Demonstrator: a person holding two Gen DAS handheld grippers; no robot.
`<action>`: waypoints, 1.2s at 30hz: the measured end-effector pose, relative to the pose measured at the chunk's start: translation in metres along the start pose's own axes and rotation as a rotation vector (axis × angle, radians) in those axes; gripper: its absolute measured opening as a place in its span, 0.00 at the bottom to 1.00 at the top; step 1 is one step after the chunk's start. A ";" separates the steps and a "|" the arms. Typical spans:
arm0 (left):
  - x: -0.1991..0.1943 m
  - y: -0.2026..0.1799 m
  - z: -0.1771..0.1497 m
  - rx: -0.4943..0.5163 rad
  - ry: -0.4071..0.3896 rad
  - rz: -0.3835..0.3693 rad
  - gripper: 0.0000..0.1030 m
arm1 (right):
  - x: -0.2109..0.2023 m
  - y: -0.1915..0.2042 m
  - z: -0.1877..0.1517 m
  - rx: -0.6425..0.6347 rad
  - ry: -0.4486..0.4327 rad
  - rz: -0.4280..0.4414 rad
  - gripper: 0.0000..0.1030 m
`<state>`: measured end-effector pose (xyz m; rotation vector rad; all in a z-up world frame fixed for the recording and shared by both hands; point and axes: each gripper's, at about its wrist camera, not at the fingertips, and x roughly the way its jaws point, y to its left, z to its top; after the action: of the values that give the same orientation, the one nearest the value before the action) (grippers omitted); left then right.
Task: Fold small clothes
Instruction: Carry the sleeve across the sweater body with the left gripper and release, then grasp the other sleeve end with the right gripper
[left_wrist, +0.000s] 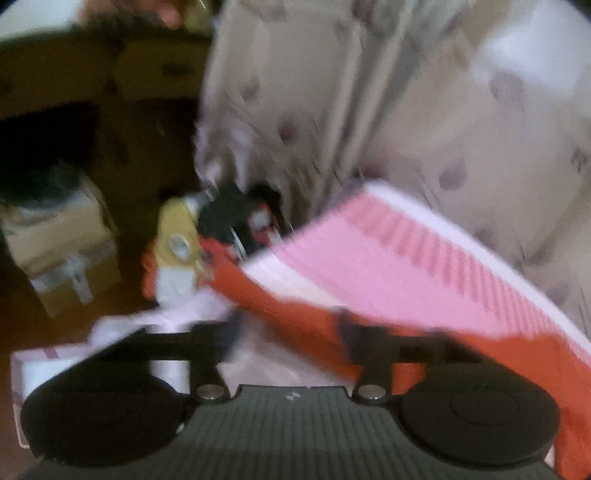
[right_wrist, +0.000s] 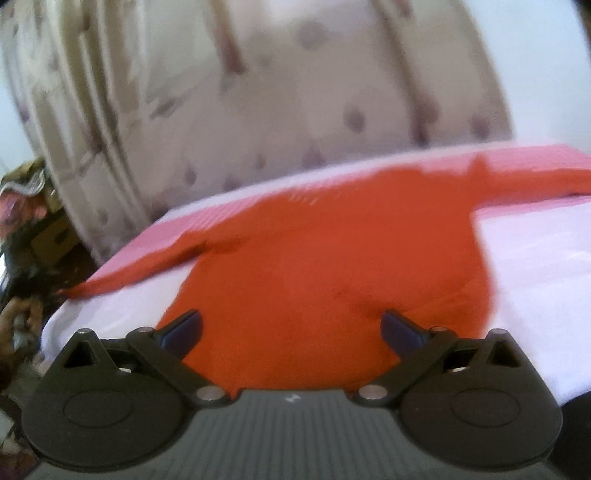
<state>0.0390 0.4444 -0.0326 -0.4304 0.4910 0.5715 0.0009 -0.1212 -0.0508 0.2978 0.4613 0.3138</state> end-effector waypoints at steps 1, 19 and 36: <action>-0.012 0.002 0.000 -0.011 -0.050 0.026 0.97 | -0.007 -0.007 0.002 0.008 -0.018 -0.018 1.00; -0.123 -0.199 -0.139 0.473 -0.095 -0.499 0.97 | -0.046 0.008 -0.019 -0.135 -0.086 -0.016 1.00; -0.068 -0.191 -0.172 0.317 0.060 -0.487 0.97 | -0.045 -0.024 -0.039 -0.200 0.128 -0.292 0.29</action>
<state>0.0499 0.1847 -0.0859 -0.2496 0.5024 0.0077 -0.0510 -0.1509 -0.0753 0.0133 0.5866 0.0923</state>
